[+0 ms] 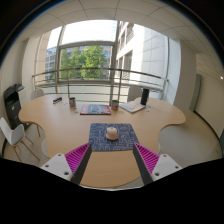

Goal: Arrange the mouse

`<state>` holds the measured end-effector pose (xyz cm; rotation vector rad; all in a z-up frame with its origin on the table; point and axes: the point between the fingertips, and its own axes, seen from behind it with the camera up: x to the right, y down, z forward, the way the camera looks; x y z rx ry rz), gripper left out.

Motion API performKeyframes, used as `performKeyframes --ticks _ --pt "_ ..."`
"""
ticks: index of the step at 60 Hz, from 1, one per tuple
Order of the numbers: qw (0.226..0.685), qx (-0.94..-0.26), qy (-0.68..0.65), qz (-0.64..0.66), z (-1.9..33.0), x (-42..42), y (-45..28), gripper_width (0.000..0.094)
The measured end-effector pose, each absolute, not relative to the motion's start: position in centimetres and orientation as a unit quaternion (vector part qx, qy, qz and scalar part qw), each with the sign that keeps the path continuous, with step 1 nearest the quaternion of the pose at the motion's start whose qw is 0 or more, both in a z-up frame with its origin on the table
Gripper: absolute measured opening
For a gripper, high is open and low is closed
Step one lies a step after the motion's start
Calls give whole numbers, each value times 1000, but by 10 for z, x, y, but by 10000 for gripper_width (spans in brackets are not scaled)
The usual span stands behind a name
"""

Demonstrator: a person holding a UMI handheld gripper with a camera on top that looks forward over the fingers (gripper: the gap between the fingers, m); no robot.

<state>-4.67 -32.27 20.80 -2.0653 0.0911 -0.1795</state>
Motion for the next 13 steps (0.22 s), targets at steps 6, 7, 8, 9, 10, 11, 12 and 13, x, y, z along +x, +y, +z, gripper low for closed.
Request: performKeyframes --ticks 6,7,8,9,10,11,12,13 --pt "508 -857 38 -80 210 -50 -331 846" --pt "508 -857 38 -81 211 -50 -332 846" --pt "508 -857 38 -82 211 -50 -333 845" --pt "508 -857 38 -83 212 -51 -334 846" --pt "508 -857 38 -84 212 -51 -335 846" --pt "508 -856 38 -85 213 -51 -335 846" --pt "509 -856 38 -85 214 -51 -336 845" --pt "508 -856 38 -85 215 -50 -336 845"
